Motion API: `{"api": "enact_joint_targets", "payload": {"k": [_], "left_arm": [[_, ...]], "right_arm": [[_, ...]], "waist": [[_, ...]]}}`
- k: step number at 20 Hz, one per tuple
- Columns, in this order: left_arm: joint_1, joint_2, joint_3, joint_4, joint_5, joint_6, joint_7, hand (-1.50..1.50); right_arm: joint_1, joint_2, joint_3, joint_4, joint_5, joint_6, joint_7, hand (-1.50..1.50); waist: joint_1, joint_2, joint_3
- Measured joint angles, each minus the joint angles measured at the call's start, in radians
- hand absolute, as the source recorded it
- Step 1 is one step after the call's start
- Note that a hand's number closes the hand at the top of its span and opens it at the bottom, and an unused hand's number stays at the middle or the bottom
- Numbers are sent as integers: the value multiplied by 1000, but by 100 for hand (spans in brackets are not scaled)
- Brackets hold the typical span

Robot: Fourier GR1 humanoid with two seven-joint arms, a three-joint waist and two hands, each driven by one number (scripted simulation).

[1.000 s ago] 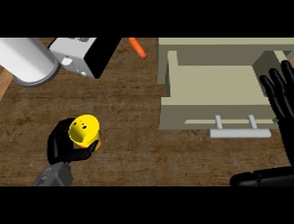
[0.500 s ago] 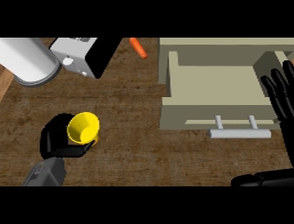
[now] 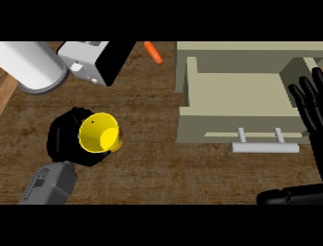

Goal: Pick up the cup, place it into the drawer and close the drawer

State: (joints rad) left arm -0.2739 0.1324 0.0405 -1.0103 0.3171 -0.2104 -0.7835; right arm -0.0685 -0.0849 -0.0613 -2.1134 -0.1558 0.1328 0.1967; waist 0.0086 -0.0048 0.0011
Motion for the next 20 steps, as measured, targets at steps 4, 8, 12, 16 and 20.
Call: {"api": "enact_joint_targets", "payload": {"k": [4, 8, 12, 16, 20], "left_arm": [[-17, -38, -44, -186, 12, 69, 163, 150], [-70, -61, -62, -332, 26, 147, 321, 150], [-144, -79, -74, -399, 7, 219, 424, 150], [-239, -95, -80, -406, -23, 279, 497, 150], [-359, -108, -77, -364, -60, 334, 556, 150]], "right_arm": [[-5, -5, -12, 11, -7, 4, -4, -150], [-1, -12, -19, 9, -18, 14, -4, -150], [0, -11, -24, 10, -18, 15, -11, -150], [-12, -11, -26, 32, -8, 17, -28, -150], [-8, -14, -29, 21, -10, 17, -21, -150]], "waist": [[-1, 0, 0], [-5, 1, 0], [-8, 3, -1], [-11, 4, -1], [-15, 4, -1]]}}
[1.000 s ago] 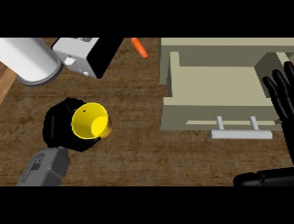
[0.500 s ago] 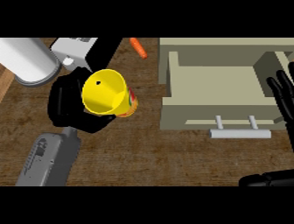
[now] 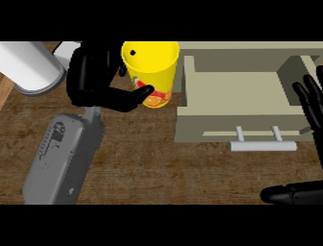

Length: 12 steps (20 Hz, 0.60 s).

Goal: Pick up the cup, place it into the drawer and close the drawer

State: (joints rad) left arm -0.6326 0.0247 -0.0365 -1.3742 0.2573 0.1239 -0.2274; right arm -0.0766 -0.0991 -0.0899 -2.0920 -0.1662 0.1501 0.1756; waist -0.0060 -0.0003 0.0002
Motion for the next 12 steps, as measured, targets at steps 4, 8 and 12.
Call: {"api": "enact_joint_targets", "payload": {"k": [4, 8, 12], "left_arm": [[-99, -11, -9, 58, -32, 50, 28, 150], [-205, -19, 3, 158, -43, 67, 40, 150], [-294, -22, -20, 249, -42, 108, 59, 150]], "right_arm": [[11, 0, -1, -13, -8, 3, 9, -150], [2, -1, -5, 0, -10, 3, 8, -150], [11, -3, -4, -19, -11, 3, 18, -150]], "waist": [[-3, 1, 0], [-4, 1, 0], [-9, 2, 0]]}}
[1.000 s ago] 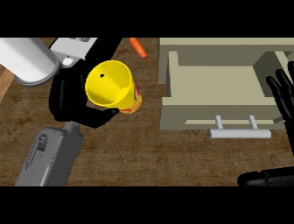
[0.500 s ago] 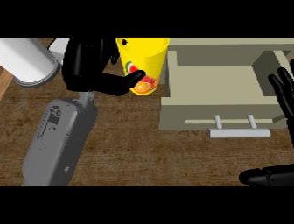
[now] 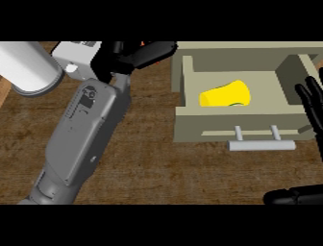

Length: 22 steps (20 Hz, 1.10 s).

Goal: Pick up the cup, place it into the drawer and close the drawer

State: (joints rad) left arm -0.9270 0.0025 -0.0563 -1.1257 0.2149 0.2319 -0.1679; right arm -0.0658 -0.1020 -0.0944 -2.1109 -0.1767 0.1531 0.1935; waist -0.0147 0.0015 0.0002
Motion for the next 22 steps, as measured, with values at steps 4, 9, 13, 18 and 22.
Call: {"api": "enact_joint_targets", "payload": {"k": [4, 9, 13, 18, 22], "left_arm": [[-82, -1, -32, 100, 15, 45, -3, 150], [-178, -2, -75, 257, 76, 102, -50, 150], [-231, -2, -122, 375, 139, 133, -107, 150], [-299, -3, -189, 500, 228, 163, -139, 150], [-311, -2, -254, 571, 279, 160, -177, 150]], "right_arm": [[-11, 4, 0, 36, 12, 1, -24, -150], [-39, 6, 1, 70, 11, 2, -39, -150], [-57, 1, -1, 78, 12, 0, -31, -150], [-52, -2, 0, 71, 2, 12, -36, -150], [-55, -2, 6, 55, 5, 7, -24, -150]], "waist": [[-3, 1, 0], [-11, 3, 0], [-17, 5, 0], [-32, 7, 0], [-38, 9, 1]]}}
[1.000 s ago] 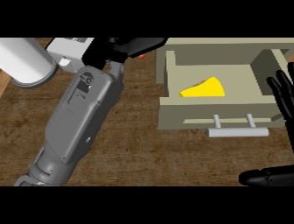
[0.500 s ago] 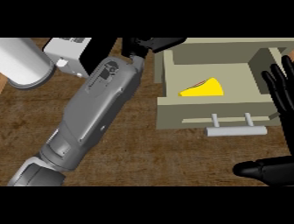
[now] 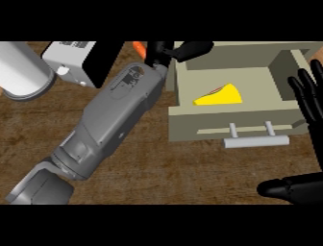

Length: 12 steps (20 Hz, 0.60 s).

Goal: Pick up the cup, place it into the drawer and close the drawer

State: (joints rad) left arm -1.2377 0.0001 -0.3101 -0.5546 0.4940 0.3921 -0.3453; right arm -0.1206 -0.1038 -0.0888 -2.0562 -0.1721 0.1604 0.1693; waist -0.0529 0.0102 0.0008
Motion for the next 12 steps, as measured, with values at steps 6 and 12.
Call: {"api": "enact_joint_targets", "payload": {"k": [6, 12], "left_arm": [[-45, 0, -91, 101, 52, 18, -31, 150], [-75, 0, -190, 155, 78, 49, -6, -150]], "right_arm": [[-6, 7, 13, 22, -2, 11, -20, -150], [-23, 20, 33, 36, 6, 10, -27, -150]], "waist": [[-28, 8, 0], [-45, 12, 1]]}}
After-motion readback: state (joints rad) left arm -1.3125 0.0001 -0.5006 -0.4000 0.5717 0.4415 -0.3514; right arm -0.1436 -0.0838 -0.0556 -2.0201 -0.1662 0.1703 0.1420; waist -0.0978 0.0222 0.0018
